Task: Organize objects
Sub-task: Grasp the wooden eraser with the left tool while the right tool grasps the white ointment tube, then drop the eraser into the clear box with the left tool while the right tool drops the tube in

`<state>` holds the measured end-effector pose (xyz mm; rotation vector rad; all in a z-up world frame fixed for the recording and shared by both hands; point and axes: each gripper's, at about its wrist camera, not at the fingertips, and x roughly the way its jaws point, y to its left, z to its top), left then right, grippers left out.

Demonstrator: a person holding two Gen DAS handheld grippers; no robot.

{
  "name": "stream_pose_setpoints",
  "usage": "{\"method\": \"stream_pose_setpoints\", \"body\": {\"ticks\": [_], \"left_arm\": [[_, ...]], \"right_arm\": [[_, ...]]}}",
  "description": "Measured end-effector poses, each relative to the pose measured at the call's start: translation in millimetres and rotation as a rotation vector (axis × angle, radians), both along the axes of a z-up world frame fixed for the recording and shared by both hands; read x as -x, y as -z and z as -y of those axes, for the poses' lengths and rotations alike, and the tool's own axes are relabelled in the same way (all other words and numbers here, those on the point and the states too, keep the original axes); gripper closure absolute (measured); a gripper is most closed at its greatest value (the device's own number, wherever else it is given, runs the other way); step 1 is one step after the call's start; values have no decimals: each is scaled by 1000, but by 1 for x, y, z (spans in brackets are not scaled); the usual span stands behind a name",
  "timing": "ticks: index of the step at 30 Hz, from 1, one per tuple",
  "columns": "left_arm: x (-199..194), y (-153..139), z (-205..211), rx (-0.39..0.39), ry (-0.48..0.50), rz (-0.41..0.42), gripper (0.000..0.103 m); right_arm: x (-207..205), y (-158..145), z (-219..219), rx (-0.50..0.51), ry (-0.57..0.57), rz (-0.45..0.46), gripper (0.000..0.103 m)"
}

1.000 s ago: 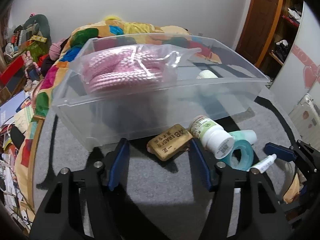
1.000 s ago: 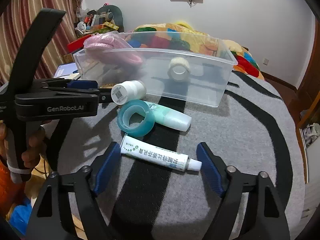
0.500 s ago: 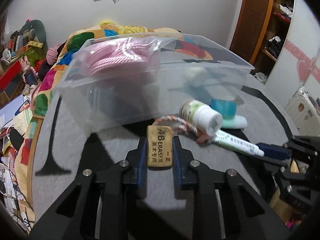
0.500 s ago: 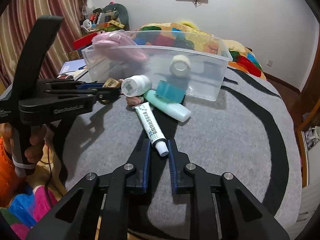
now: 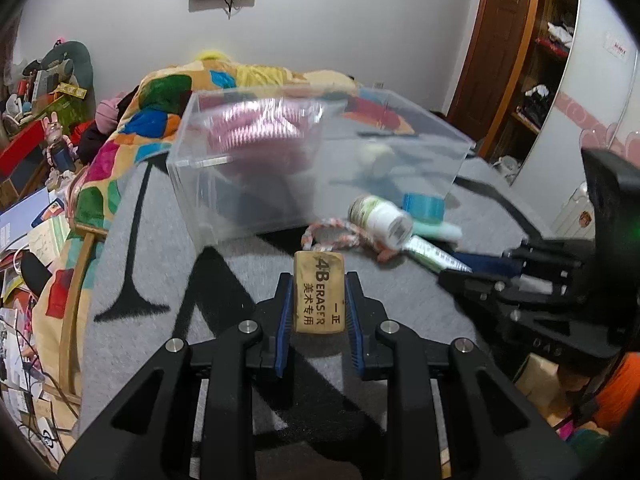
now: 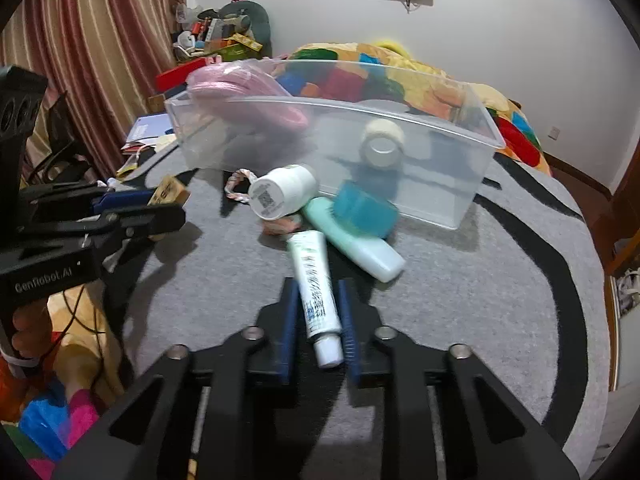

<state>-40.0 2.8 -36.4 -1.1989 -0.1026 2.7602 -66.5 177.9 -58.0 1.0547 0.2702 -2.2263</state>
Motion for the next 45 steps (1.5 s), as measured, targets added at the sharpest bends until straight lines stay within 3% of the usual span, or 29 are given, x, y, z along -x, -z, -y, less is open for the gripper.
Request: {"method": "stream_pose_setpoints", "body": {"ticks": [6,12,19,26,32,38,45], "left_arm": [[1,-28,-1,-18,5,-70,79],[12,-58,0,-33,2,-128,79],[50,-78,-10,-12,18,-148,79],[112,-60,-22,2,43,-42,79],[135,-36,-30,58,46,26,79],[128,-40,-31,58,58,-2,72],[101,-63,-30,63,56,-68,72]], "right_arm": [[-9,-18,-15,54,-8,-10,88],[-6,-57,-33,152,15,-59,88],[21,-86,-26,135,100,-177,88],[81,-80,-7,77,161,-139,88],[113,-59,4,34,176,-64,88],[111,-50,6,22,154,-37,87],[92,-70,-5,66,136,-67,80]]}}
